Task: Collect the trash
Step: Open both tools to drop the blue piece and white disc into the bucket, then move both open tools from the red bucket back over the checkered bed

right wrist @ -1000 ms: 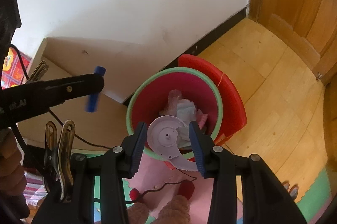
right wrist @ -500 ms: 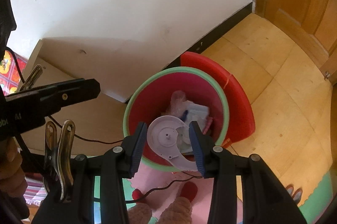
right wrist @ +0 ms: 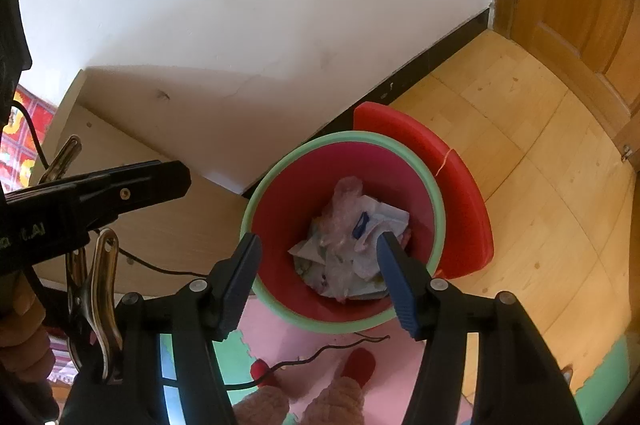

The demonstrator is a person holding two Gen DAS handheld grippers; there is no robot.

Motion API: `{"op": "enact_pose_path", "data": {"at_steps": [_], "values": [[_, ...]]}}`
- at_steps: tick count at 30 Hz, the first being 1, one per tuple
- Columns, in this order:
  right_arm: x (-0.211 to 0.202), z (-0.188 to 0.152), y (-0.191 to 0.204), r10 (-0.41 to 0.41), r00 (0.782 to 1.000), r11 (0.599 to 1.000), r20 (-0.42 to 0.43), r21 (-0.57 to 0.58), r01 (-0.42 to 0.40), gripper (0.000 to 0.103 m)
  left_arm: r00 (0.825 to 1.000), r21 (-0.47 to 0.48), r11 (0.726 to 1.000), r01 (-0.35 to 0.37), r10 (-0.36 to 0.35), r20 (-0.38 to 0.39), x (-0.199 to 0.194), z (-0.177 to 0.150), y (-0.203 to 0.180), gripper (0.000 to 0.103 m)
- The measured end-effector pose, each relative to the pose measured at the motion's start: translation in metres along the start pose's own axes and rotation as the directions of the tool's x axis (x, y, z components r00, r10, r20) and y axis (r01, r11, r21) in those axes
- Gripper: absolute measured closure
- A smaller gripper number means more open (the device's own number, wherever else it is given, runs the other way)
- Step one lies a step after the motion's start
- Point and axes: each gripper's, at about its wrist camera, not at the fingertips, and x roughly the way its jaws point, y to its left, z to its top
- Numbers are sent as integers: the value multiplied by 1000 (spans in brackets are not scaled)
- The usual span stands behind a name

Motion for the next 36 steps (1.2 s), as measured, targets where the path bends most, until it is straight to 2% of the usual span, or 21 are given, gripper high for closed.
{"op": "enact_pose_path", "data": {"at_steps": [12,19,36], "values": [[-30,-13,9,-4,1000,999,29,-45,6,42,999,-17,1000,25,-25,22,-15,-16,3,74],[-51,-24,12,-13,999,998,52,-54,15,42,998,-12,999,51,-50,43,-39,-32,-1,74],[-112,-51,52,-13,985,997,173,-67,25,42,987,-7,994,108,-107,117,-118,-80,7,74]]}}
